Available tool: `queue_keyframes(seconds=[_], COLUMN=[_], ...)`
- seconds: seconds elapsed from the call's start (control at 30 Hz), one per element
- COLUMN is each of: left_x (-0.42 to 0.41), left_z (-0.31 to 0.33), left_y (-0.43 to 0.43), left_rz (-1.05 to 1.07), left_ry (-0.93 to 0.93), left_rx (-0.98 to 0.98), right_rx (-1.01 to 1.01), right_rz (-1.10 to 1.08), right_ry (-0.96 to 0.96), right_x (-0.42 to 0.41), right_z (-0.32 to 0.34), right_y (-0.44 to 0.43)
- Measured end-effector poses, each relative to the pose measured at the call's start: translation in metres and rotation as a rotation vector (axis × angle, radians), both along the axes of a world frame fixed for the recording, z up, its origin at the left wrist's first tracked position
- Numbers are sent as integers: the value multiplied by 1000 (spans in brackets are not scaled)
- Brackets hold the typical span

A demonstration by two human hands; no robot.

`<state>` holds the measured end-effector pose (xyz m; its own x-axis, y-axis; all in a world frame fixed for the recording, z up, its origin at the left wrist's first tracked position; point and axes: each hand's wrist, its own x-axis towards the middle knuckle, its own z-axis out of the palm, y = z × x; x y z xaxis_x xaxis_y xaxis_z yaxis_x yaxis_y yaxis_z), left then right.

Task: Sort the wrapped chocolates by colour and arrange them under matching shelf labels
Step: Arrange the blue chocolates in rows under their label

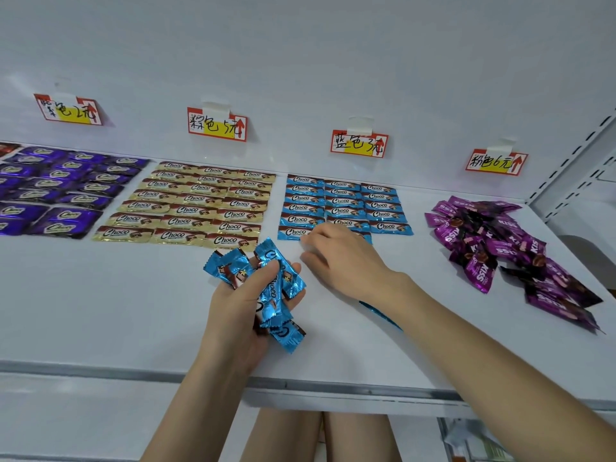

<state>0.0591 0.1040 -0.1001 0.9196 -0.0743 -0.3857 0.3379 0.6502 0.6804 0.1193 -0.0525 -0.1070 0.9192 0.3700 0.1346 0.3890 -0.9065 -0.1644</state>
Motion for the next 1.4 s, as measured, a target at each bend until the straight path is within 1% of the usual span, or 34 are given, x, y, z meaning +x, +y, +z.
queue_keyframes(seconds=[0.2,0.3,0.43,0.53,0.8,1.4], left_x=[1,1,2,1,1,4], left_z=[0,0,0,0,1,-1], left_y=[-1,-1,0,-1,-2,-2], left_rz=[-17,-13,-23,-31,-28,-30], left_ry=[-8,3,5,8,11,32], left_rx=[3,2,13,10,12,19], right_rx=[-5,35,97,74,49,43], right_rz=[-7,-17,-143,-233,-196,-180], right_ry=[-4,-10,-63,-24,45,3], right_x=[-1,-2,-1,2,3,3], right_z=[1,2,7,8,2,-2], right_y=[1,-2,-25,-45,-49,-50])
